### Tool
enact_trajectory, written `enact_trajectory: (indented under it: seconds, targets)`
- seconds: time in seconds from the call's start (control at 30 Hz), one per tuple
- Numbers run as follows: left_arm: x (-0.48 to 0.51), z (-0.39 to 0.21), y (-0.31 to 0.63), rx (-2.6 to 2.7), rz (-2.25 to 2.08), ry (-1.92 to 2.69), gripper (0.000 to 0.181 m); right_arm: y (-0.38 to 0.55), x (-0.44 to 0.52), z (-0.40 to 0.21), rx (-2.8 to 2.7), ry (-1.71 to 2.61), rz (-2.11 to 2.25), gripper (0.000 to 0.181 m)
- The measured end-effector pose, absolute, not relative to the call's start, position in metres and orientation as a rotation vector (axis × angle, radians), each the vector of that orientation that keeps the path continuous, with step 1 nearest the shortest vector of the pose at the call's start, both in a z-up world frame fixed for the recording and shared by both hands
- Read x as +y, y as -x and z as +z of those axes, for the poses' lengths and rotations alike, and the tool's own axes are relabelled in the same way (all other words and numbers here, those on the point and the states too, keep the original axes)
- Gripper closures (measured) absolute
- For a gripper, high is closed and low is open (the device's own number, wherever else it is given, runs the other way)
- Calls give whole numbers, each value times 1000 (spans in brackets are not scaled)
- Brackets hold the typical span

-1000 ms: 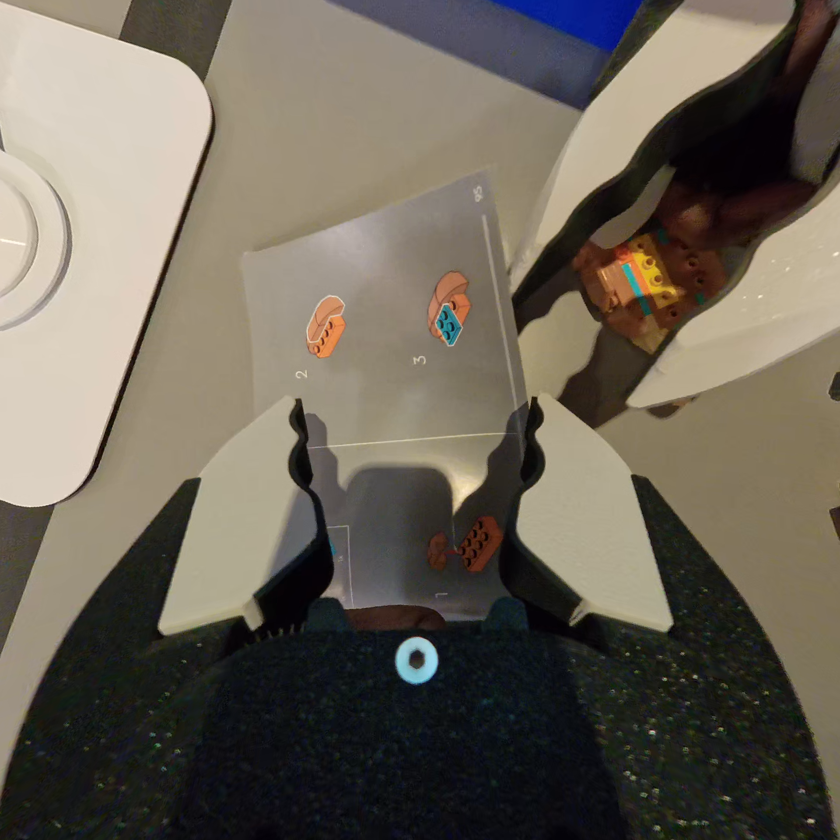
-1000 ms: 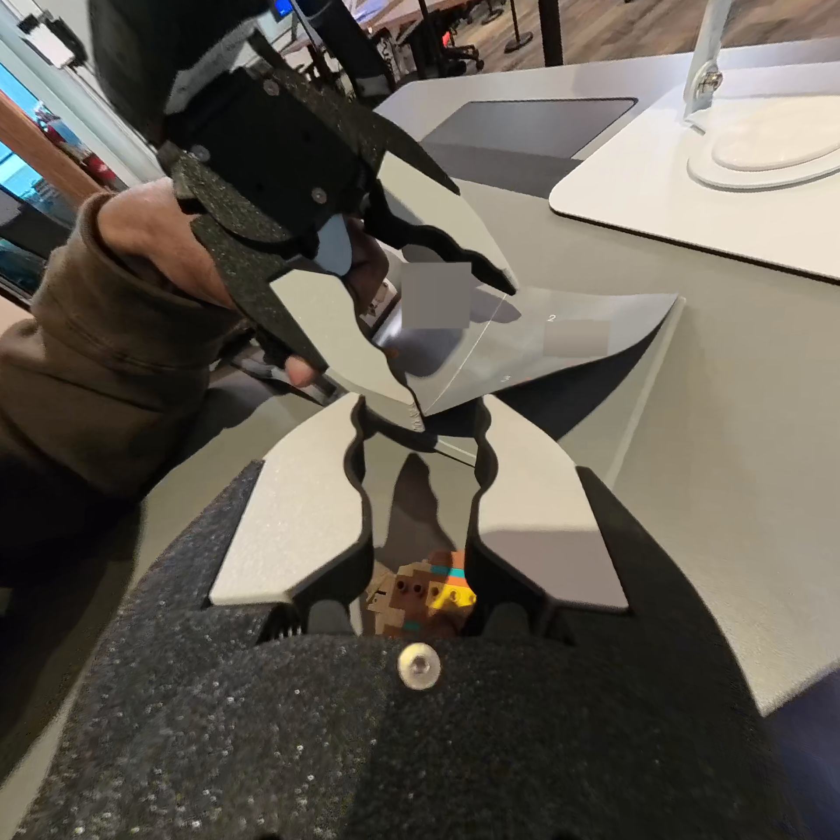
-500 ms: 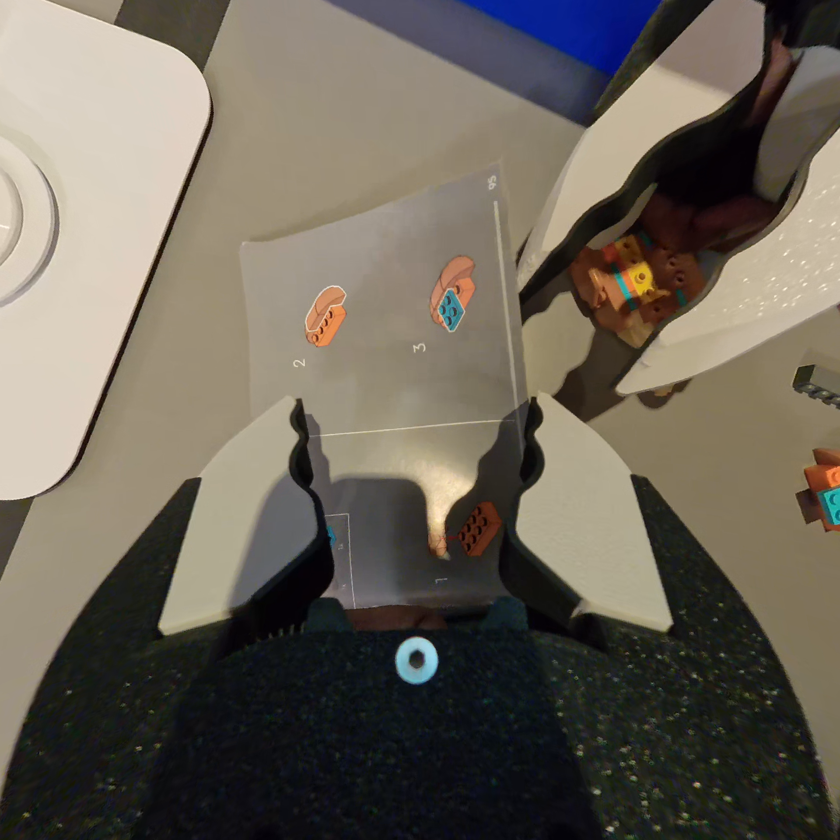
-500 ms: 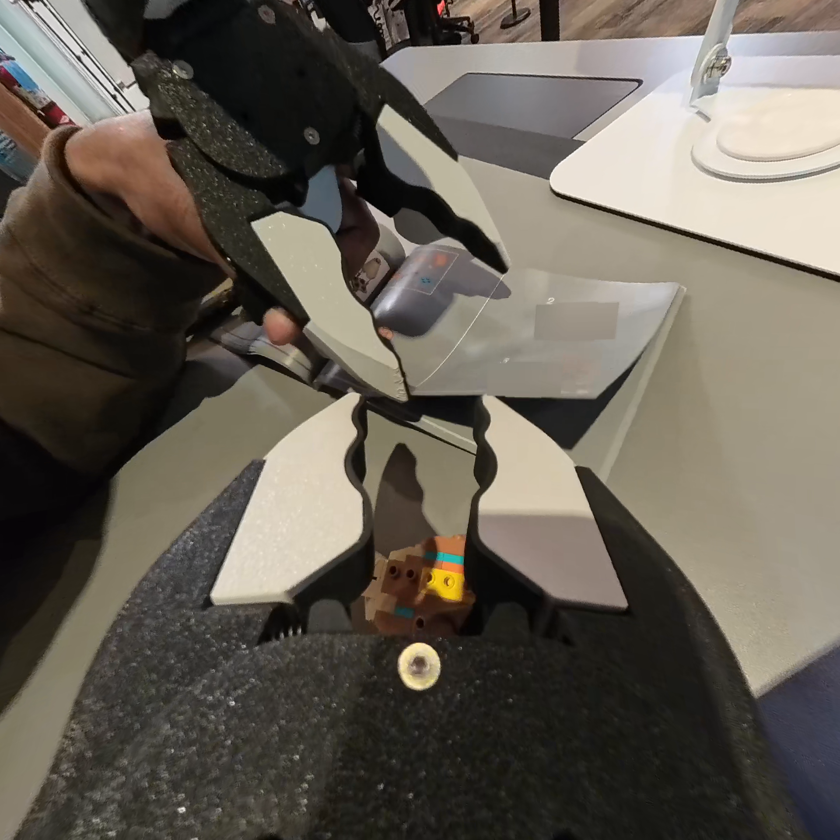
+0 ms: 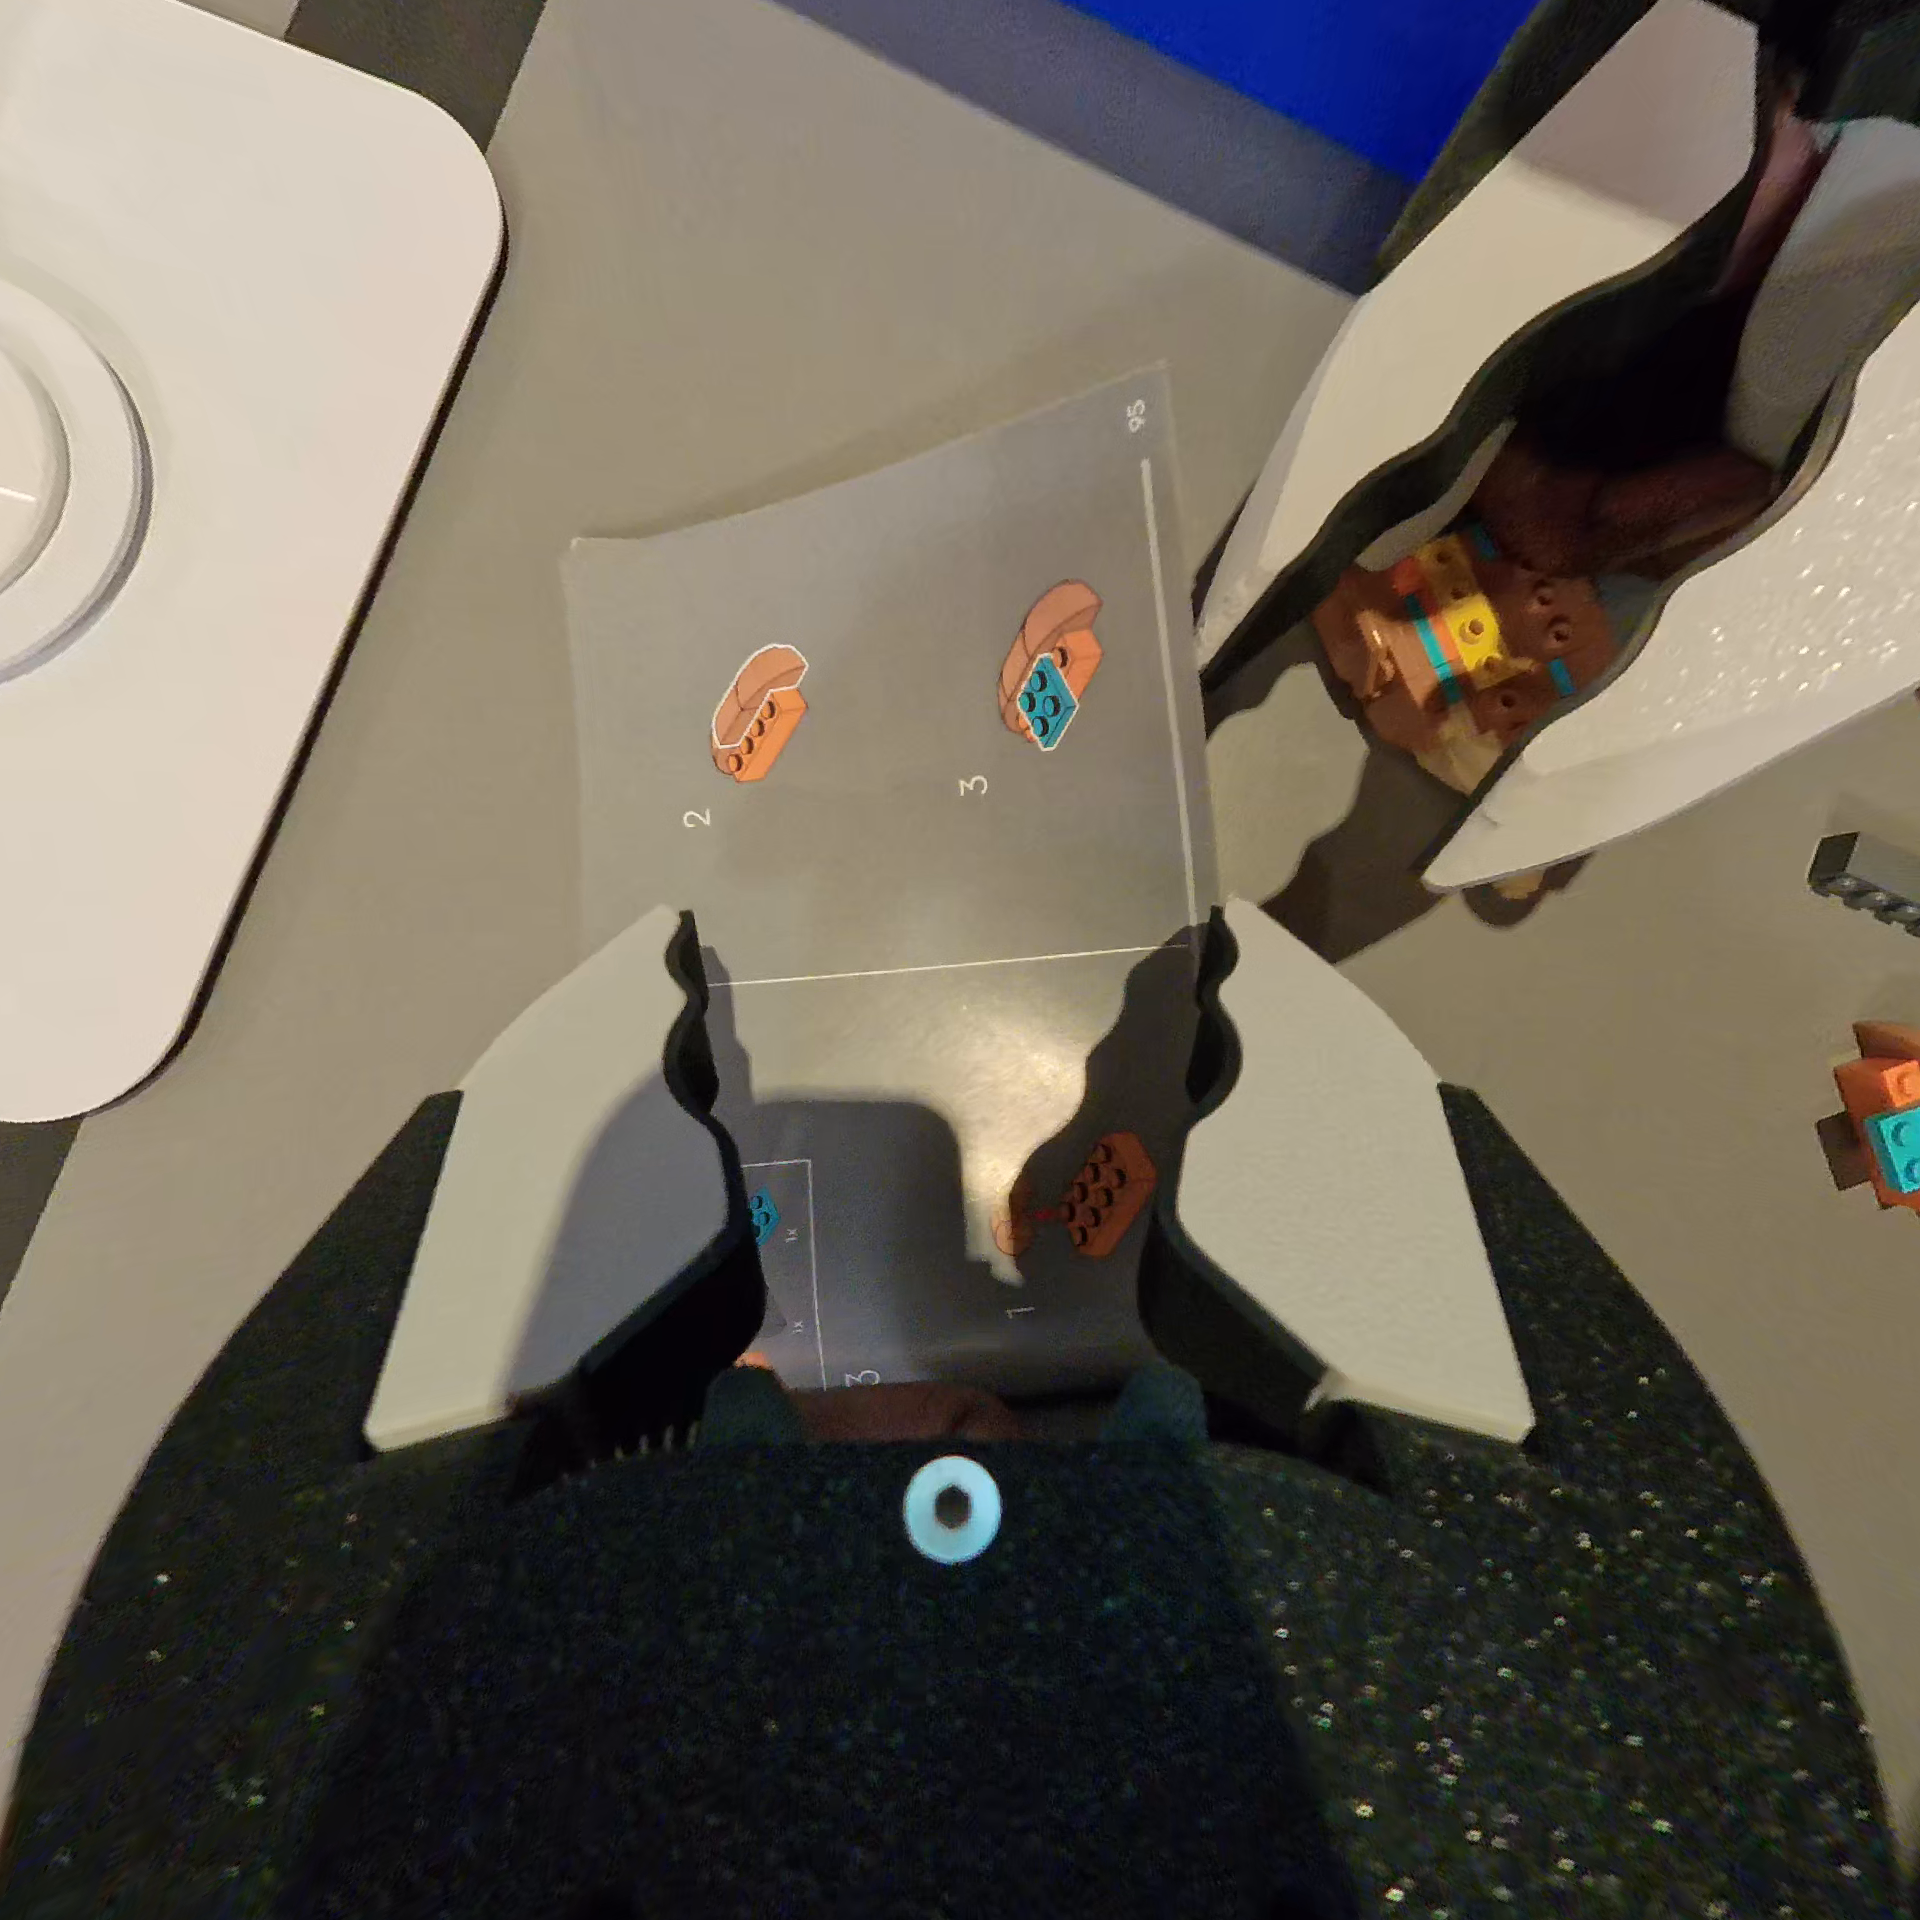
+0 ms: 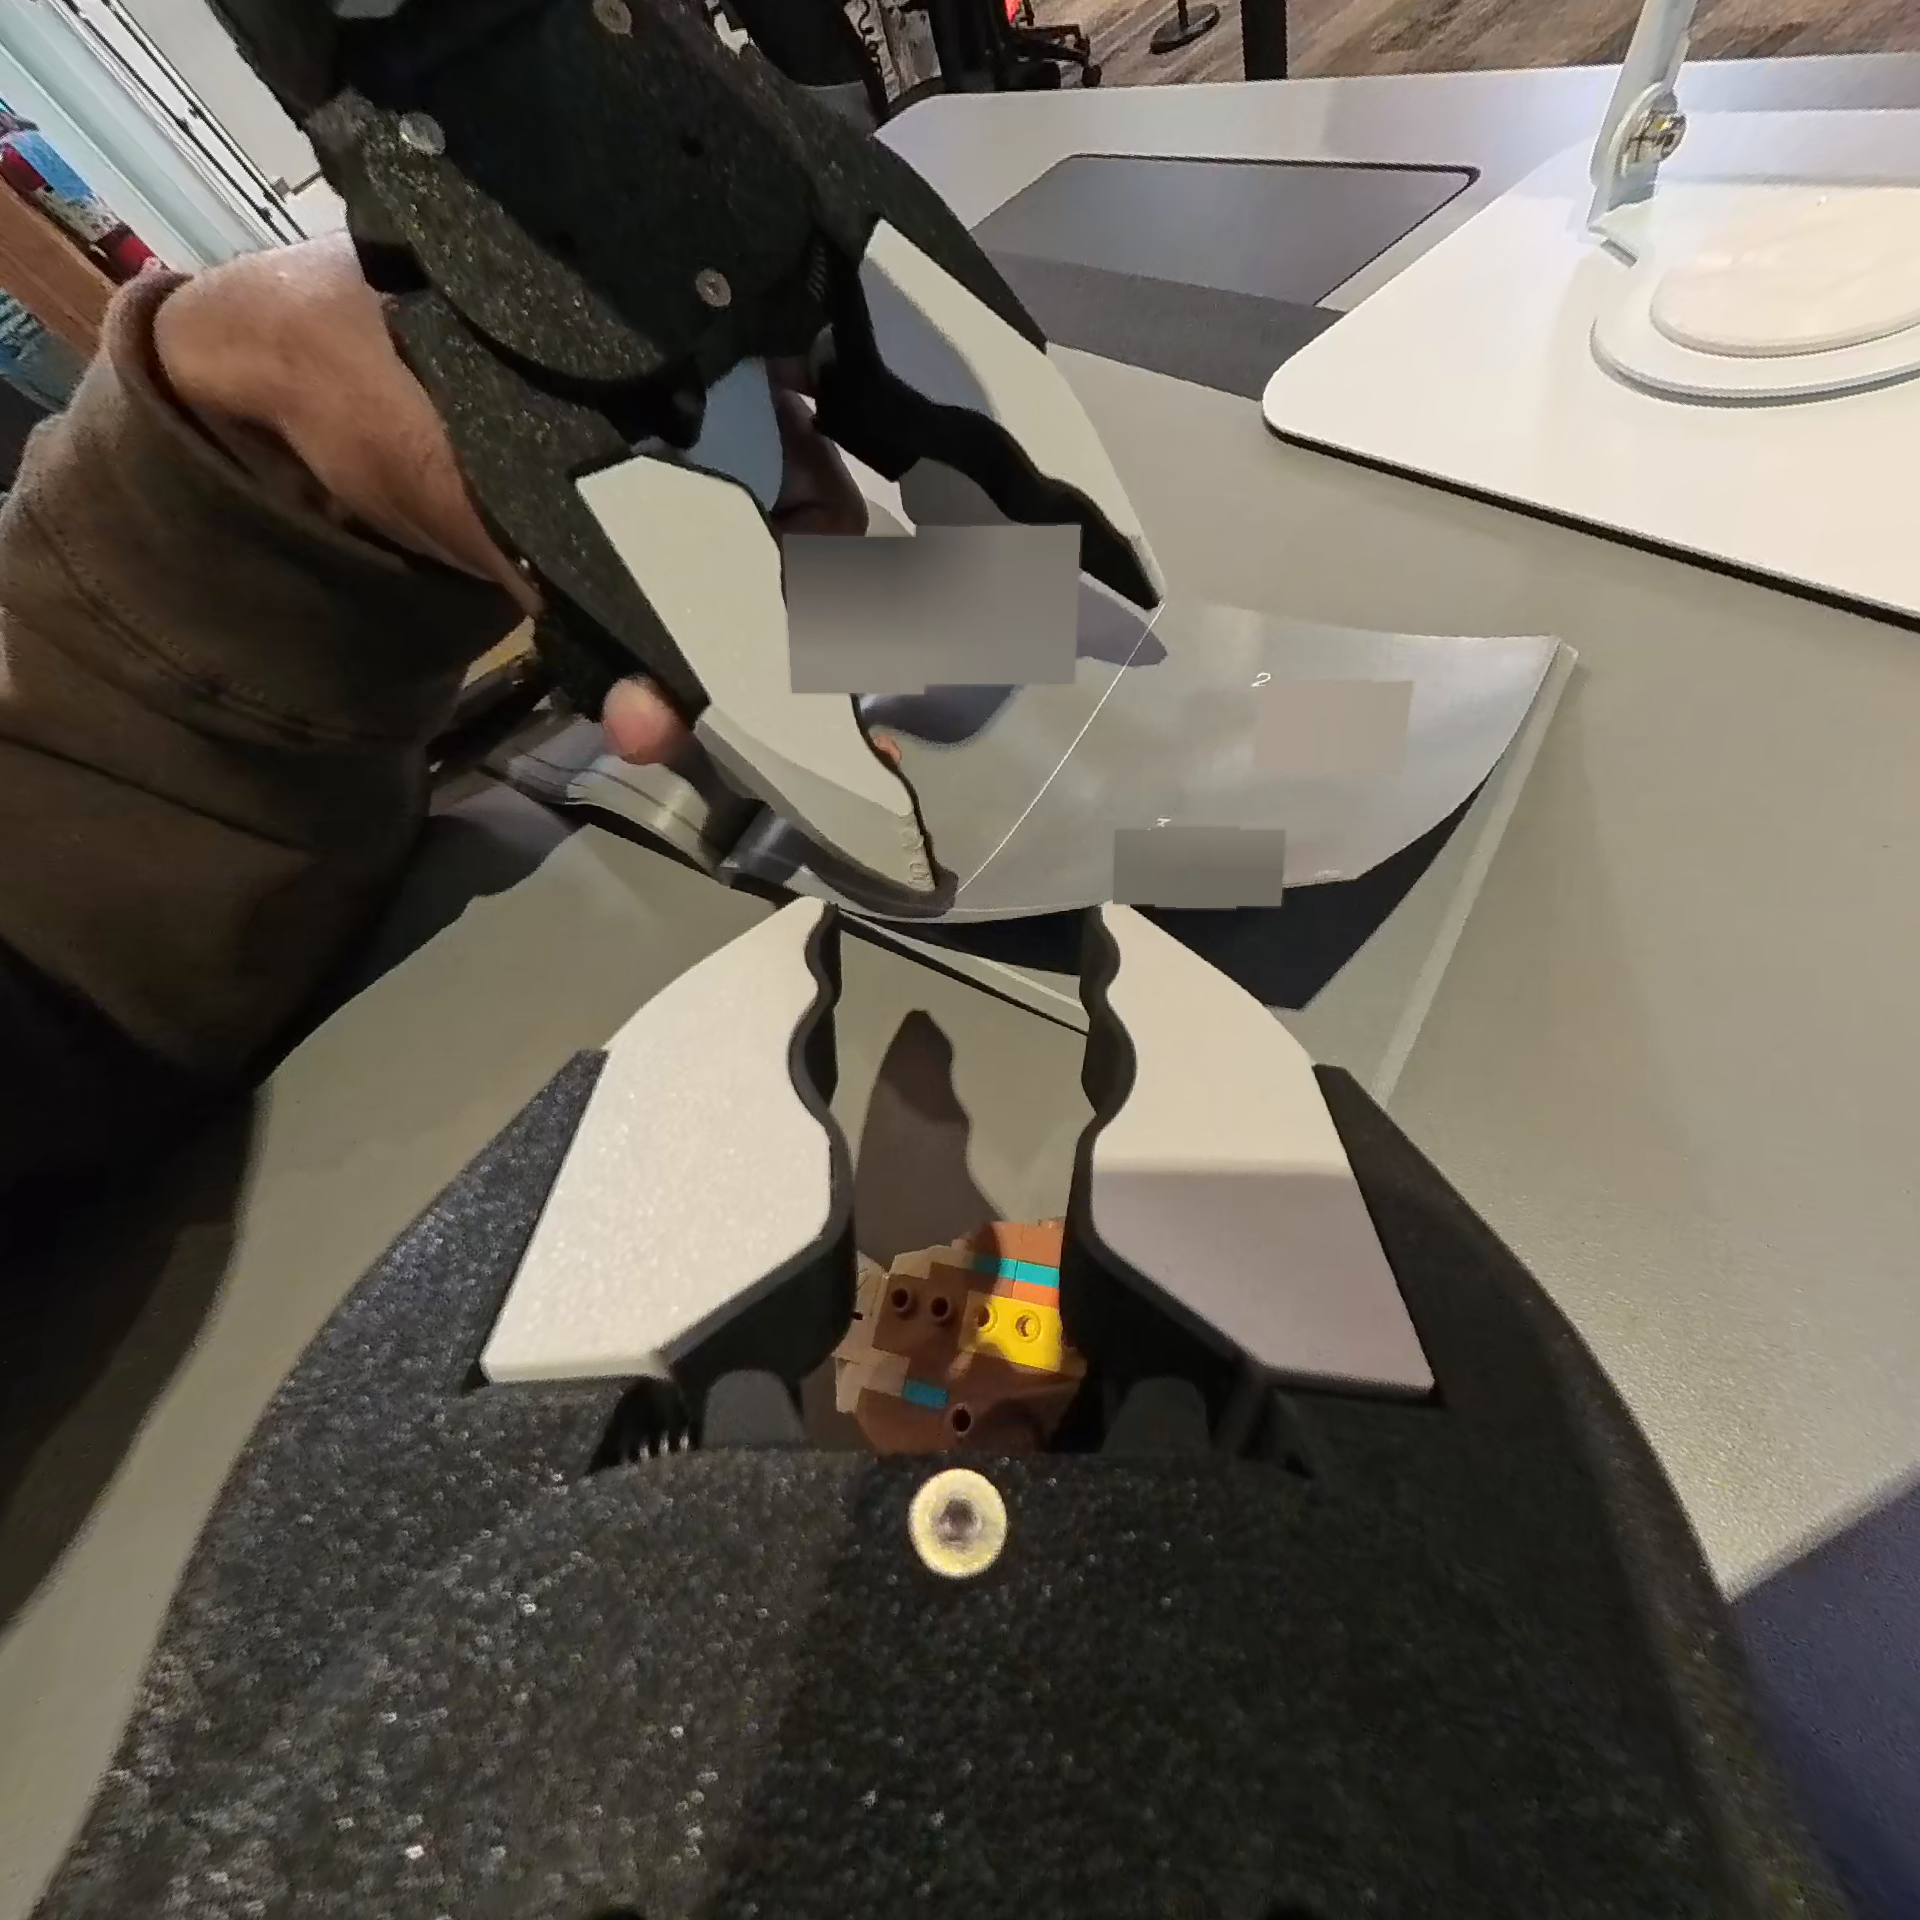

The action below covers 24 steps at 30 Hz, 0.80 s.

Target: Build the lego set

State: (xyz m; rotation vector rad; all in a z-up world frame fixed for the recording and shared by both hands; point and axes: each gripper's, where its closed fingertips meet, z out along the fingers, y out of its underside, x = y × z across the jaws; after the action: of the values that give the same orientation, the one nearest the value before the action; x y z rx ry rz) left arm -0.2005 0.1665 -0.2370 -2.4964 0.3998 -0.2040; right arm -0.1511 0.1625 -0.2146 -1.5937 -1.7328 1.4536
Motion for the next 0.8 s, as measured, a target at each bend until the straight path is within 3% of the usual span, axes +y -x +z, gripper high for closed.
enact_trajectory:
  seconds: [0.8]
  targets:
    - [170, -241, 193, 420, -224, 2498, 91, 151, 162, -214, -1730, 1590, 1459, 137]
